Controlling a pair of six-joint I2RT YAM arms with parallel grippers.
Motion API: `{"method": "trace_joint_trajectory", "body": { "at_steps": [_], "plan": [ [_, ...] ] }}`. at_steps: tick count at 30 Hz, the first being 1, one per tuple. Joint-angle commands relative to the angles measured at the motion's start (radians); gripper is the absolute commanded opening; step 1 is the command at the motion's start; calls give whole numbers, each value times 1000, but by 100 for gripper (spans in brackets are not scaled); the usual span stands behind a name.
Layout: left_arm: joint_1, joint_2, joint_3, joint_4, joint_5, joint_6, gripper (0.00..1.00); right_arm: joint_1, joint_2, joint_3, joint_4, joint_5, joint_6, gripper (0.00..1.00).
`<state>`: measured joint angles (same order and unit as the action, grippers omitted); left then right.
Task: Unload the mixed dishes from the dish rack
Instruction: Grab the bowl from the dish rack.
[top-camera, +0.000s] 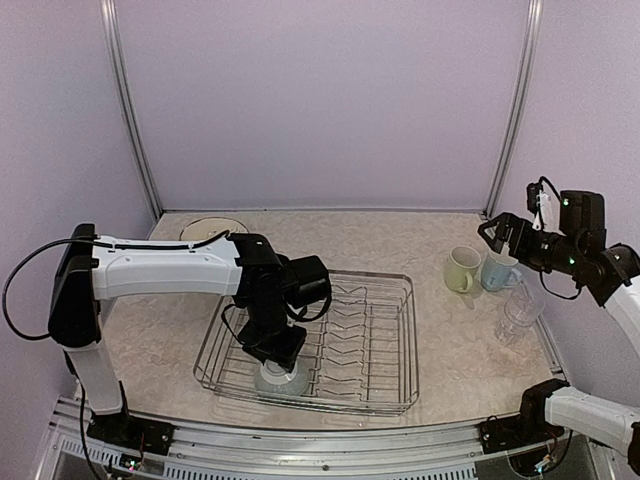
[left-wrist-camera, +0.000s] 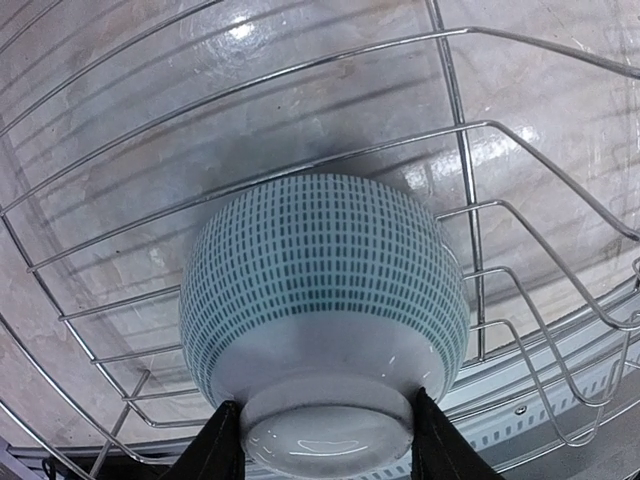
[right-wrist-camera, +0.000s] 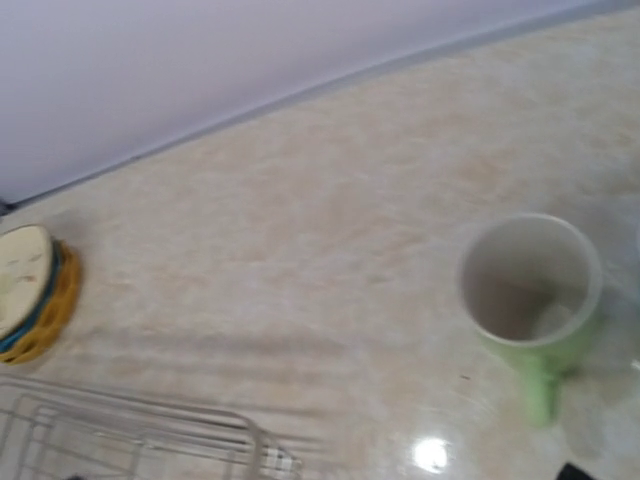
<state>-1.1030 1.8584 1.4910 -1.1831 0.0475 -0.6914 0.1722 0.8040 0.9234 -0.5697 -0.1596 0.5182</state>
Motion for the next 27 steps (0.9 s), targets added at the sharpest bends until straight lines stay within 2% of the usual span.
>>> {"method": "trace_joint_trajectory", "body": {
  "at_steps": [1, 5, 10, 19, 27],
  "plan": [
    [-3, -30, 8, -16, -37, -3, 36, 2, 22, 24, 79, -107, -1, 100],
    [14, -60, -2, -4, -39, -6, 35, 71, 52, 13, 140, -121, 21, 100],
    [59, -137, -40, 42, -7, -8, 33, 227, 121, 15, 235, -87, 58, 100],
    [190, -325, -150, 185, 139, -15, 32, 493, 354, 37, 459, -83, 129, 99],
    [404, -515, -326, 487, 437, -73, 33, 635, 571, 31, 750, -200, 243, 99]
  ]
}}
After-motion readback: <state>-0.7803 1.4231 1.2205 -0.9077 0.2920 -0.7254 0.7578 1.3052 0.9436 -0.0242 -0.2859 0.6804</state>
